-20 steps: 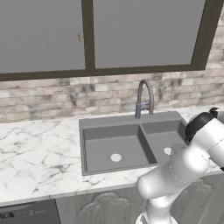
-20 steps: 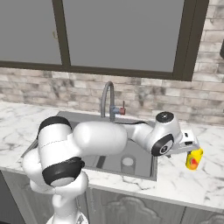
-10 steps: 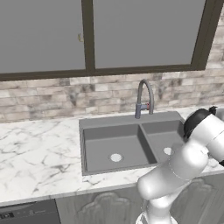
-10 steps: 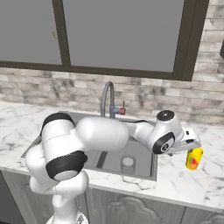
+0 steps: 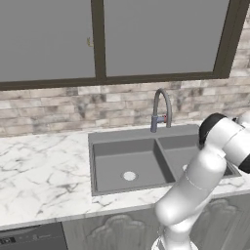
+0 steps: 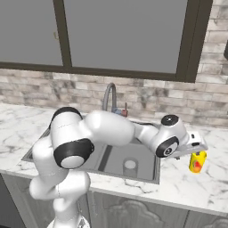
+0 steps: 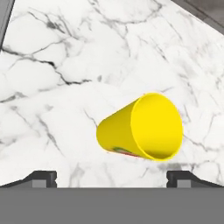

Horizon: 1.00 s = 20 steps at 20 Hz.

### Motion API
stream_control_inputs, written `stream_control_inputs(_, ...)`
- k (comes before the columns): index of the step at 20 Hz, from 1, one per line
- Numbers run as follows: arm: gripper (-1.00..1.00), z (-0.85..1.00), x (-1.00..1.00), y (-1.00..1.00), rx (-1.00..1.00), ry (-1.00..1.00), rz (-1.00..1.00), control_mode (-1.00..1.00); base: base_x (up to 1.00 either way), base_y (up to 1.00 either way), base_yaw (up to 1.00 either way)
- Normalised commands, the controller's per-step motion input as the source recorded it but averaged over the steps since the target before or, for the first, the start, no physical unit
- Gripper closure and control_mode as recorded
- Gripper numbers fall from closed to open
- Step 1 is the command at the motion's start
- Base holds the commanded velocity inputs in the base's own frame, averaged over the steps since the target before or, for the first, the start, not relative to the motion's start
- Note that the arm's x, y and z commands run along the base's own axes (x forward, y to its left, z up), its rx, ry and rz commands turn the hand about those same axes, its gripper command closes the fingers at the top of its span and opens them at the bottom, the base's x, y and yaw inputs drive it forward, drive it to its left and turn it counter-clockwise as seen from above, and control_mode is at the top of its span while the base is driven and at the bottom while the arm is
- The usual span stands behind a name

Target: Move any existing items from the left basin to the right basin for drying. Then move the cup from the counter to the left basin of the sink for washing.

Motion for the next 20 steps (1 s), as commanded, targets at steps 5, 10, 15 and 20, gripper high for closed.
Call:
stream_control_inputs(5, -1.00, -0.05, 0.03, -0.21, 0.00, 0.03, 0.00, -1.00, 0.00, 0.00, 0.00)
stream_control_inputs(10, -1.00, -0.03, 0.00, -0.04, 0.00, 0.02, 0.01, -1.00, 0.00, 0.00, 0.00)
stream_control_inputs(15, -1.00, -0.06, 0.00, -0.08, 0.00, 0.02, 0.01, -1.00, 0.00, 0.00, 0.00)
stream_control_inputs(20, -1.00, -0.17, 0.00, -0.08, 0.00, 0.06, 0.01, -1.00, 0.00, 0.00, 0.00)
